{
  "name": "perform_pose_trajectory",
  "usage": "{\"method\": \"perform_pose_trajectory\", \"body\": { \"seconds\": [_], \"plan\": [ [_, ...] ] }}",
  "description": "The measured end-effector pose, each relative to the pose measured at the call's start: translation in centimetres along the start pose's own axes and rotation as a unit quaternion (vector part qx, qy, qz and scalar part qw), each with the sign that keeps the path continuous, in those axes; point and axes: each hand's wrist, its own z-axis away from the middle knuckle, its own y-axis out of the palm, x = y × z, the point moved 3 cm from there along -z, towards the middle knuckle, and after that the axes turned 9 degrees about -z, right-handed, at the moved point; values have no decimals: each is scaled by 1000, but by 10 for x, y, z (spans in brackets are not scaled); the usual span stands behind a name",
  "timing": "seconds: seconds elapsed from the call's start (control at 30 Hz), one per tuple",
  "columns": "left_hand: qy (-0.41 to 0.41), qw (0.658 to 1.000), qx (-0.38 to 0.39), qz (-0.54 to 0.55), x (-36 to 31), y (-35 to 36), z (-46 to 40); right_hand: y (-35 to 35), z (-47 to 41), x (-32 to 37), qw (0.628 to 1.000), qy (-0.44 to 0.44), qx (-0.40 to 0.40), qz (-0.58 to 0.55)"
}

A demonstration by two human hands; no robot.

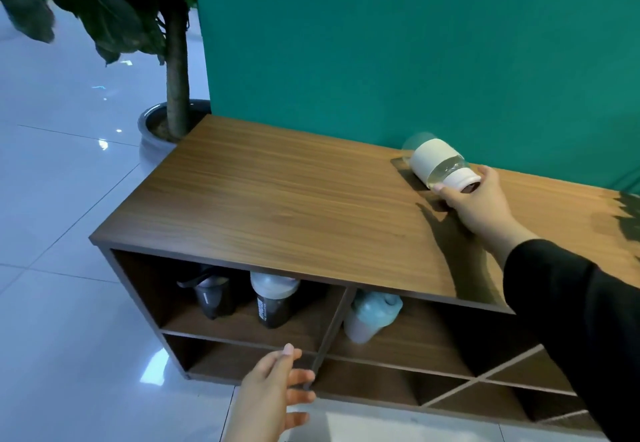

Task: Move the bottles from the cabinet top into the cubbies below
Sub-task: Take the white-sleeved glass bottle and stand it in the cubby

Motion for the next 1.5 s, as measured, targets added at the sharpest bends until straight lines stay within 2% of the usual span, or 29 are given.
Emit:
{"method": "perform_pose_trajectory", "body": {
  "seconds": [0.13,0.27,0.4,0.5,0.57,0.67,0.77,0.83,0.97,1.13,1.27,1.5],
  "plan": [
    [11,1000,-5,2,3,-4,-7,10,1,-4,999,-15,-49,13],
    [17,1000,7,5,3,-2,-6,-4,37,15,989,-105,-97,-43],
    [25,999,26,6,1,6,1,-47,112,40,978,-188,-72,-54],
    [49,998,43,8,2,17,5,-85,185,61,978,-189,-34,-75],
    [68,995,68,16,0,27,10,-100,227,62,981,-174,12,-82],
    [76,986,148,20,4,49,23,-107,271,33,981,-122,96,-113],
    [46,974,223,8,19,73,34,-96,300,-4,980,-120,148,-53],
    [31,974,225,13,30,82,31,-86,310,-31,982,-117,140,-42],
    [29,981,192,-2,39,95,18,-66,312,-72,981,21,53,-184],
    [10,986,169,-1,39,111,-3,-55,287,-98,974,76,21,-210],
    [29,984,164,-64,35,118,-17,-51,258,-106,980,58,12,-190],
    [29,979,132,-155,36,115,-29,-30,195,-147,995,63,-15,-79]
  ]
}}
